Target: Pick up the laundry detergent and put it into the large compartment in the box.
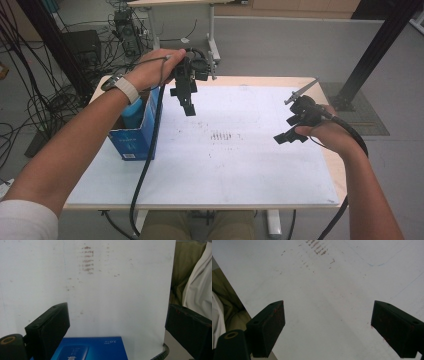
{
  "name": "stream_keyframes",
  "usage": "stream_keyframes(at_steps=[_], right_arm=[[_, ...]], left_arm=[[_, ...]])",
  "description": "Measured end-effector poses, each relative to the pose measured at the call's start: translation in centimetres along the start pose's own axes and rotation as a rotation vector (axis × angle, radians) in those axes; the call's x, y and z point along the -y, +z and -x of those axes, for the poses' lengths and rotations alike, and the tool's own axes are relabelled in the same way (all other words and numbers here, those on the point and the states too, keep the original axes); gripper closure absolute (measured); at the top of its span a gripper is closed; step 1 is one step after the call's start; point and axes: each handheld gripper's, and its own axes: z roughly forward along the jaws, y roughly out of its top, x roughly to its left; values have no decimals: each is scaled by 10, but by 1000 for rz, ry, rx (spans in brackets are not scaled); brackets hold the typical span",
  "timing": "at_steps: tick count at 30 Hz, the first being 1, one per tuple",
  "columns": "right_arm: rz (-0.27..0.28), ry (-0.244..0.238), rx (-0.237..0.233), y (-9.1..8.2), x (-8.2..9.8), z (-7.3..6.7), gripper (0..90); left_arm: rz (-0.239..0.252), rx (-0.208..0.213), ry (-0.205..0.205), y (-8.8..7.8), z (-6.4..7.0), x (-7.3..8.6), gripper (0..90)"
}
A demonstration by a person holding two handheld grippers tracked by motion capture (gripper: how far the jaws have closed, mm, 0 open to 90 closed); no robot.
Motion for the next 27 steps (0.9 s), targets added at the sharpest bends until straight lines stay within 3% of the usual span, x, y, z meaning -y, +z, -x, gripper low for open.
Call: stream_keyframes(at_steps=[27], right_arm=[[-2, 6, 1, 1, 3, -3, 120]], left_arm=[[16, -5, -17, 9, 2, 7, 61]])
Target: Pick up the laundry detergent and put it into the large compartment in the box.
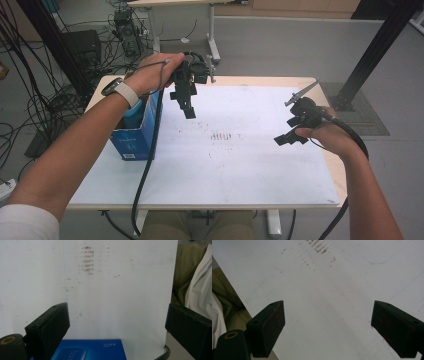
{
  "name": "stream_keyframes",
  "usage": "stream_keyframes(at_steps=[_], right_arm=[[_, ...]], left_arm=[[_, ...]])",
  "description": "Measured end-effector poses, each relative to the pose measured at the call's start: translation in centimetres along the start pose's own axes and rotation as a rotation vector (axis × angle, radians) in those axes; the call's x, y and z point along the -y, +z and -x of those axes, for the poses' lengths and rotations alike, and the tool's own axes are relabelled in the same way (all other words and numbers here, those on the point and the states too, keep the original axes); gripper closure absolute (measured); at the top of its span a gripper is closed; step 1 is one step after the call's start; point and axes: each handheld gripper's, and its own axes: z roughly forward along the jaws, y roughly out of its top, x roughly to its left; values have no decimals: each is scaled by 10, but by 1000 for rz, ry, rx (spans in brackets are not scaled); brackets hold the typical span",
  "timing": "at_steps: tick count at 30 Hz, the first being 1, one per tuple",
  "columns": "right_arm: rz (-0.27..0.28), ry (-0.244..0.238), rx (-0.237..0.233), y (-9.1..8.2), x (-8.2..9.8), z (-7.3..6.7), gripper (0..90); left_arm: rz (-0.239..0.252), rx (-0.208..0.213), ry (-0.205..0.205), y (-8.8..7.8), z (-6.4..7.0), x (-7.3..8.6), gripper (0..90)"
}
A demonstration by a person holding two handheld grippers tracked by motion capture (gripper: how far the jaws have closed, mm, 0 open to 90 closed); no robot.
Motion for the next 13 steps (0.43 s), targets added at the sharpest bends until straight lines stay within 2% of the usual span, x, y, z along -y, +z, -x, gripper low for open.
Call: stream_keyframes(at_steps=[13], right_arm=[[8, 3, 0, 0, 4, 1, 120]], left_arm=[[5, -17, -7, -1, 3, 3, 60]])
